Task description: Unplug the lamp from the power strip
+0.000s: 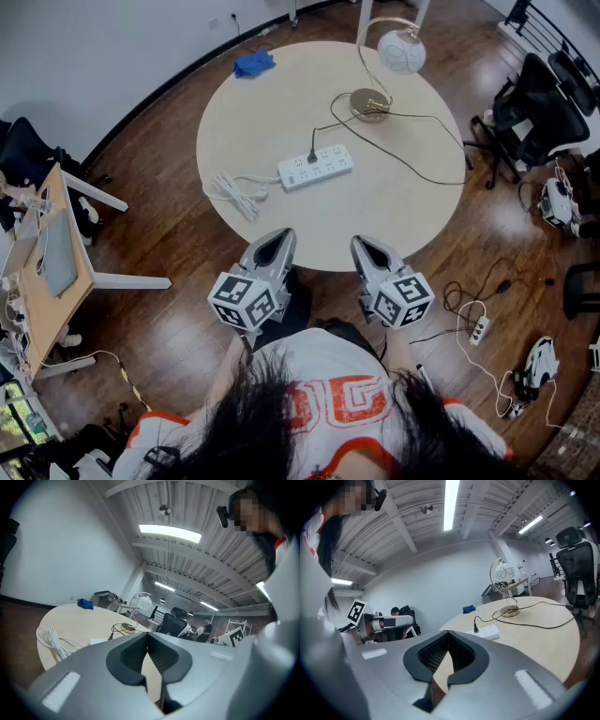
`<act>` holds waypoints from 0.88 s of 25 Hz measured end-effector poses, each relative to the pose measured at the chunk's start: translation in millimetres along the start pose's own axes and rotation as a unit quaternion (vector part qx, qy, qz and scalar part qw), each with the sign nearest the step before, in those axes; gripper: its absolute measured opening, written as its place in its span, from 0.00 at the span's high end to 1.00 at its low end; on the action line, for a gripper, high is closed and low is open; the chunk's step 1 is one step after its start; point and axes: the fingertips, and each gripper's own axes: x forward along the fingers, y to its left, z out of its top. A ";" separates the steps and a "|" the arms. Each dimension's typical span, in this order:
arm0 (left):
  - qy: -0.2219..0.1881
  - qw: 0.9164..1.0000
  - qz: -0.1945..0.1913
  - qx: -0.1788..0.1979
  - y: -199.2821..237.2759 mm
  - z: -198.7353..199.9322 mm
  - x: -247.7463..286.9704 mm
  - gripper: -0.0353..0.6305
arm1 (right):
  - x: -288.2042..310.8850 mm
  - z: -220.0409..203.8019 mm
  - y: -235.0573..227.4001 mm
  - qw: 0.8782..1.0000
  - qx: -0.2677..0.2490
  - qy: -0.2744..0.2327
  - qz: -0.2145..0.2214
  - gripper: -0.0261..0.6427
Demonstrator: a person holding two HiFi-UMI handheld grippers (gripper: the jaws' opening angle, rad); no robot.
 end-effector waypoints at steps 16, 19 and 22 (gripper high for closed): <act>0.035 0.997 -0.059 -0.023 107.4 32.5 55.2 0.95 | 128.4 20.6 -29.4 0.995 -0.009 0.052 -0.080 0.96; 0.039 0.996 -0.075 -0.032 110.7 31.5 65.5 0.95 | 141.2 18.4 -40.1 0.994 -0.011 0.069 -0.084 0.91; 0.041 0.995 -0.080 -0.047 111.2 28.4 73.4 0.95 | 154.7 15.3 -50.8 0.992 -0.020 0.087 -0.085 0.89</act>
